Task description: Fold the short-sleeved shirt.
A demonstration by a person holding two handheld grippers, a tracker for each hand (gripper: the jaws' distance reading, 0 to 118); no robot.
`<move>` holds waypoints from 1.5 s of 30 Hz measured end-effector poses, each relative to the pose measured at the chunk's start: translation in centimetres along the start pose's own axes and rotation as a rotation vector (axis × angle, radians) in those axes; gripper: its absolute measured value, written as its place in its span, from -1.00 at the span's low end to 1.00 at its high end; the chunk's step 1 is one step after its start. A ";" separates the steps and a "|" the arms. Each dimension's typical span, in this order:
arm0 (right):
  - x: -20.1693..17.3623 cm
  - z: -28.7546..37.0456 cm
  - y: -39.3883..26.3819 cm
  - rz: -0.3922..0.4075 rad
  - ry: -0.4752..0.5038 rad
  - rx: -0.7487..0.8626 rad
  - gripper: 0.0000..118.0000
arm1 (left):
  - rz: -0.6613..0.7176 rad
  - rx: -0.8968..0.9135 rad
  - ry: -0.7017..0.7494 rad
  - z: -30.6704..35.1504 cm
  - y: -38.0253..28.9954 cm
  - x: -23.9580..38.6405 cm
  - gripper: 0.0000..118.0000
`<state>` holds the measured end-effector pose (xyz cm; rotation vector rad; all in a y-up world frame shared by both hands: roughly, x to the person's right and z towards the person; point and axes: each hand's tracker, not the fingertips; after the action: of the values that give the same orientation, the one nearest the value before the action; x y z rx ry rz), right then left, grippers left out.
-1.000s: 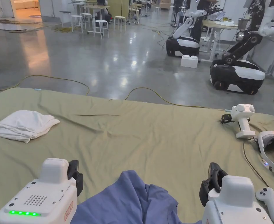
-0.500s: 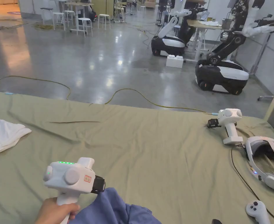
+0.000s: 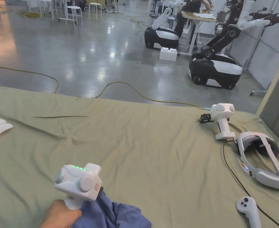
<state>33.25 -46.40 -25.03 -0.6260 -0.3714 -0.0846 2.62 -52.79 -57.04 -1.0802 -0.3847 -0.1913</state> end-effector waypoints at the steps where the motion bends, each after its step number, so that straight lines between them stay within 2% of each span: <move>1: 0.3 -0.4 0.0 -0.014 0.004 -0.026 -0.78 | 0.010 0.016 -0.009 0.7 -0.2 -0.3 -0.96; 3: 1.1 -1.5 0.1 -0.041 0.051 -0.096 -0.27 | 0.065 0.057 -0.056 2.9 -0.6 -0.8 -0.96; 4: 1.4 -2.2 0.2 -0.049 0.066 -0.129 -0.12 | 0.082 0.097 -0.066 4.3 -0.9 -1.1 -0.96; 6: 1.6 -3.7 0.1 -0.050 0.086 -0.214 0.04 | 0.086 0.154 -0.078 7.2 -1.8 -1.5 -0.96; 10: 1.4 -7.3 -0.9 -0.060 0.140 -0.354 0.05 | 0.133 0.268 -0.107 12.7 -4.4 -2.4 -0.96; 11: 1.3 -8.2 -1.4 -0.048 0.149 -0.400 0.03 | 0.135 0.286 -0.106 14.0 -5.3 -2.5 -0.96; 12: 1.0 -9.0 -1.9 -0.028 0.167 -0.425 -0.15 | 0.140 0.309 -0.103 15.0 -6.1 -2.5 -0.96; 13: 0.9 -9.5 -2.3 -0.037 0.201 -0.422 -0.46 | 0.132 0.314 -0.096 15.9 -6.9 -2.5 -0.96; 14: 0.8 -10.0 -2.6 -0.030 0.229 -0.432 -0.69 | 0.123 0.325 -0.085 16.8 -7.8 -2.5 -0.96; 15: 0.8 -10.2 -3.0 -0.031 0.246 -0.438 -0.74 | 0.110 0.338 -0.053 17.5 -8.5 -2.5 -0.96; 16: 0.6 -9.8 -3.1 -0.033 0.220 -0.418 -0.85 | 0.090 0.344 -0.041 18.1 -9.1 -2.5 -0.96; 19: 0.6 -8.0 -2.2 0.000 0.227 -0.369 -0.88 | 0.083 0.371 -0.022 20.2 -10.9 -3.3 -0.96; 29: 0.7 3.1 7.7 0.089 0.223 0.050 -0.88 | 0.156 0.595 0.096 30.9 -11.8 -8.8 -0.96; 34: 1.9 6.0 13.8 0.089 0.177 0.179 -0.88 | 0.235 0.680 0.168 36.7 -11.1 -12.8 -0.96; 38: 3.1 7.4 18.4 0.056 0.131 0.252 -0.88 | 0.257 0.719 0.243 40.1 -10.1 -15.7 -0.96; 45: 2.3 8.0 25.6 0.027 0.129 0.332 -0.88 | 0.273 0.722 0.293 41.8 -6.6 -18.3 -0.96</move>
<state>37.74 -20.91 -32.48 -0.2952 -0.2446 -0.0354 -25.28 -19.47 -41.61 -0.3734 -0.0229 0.0388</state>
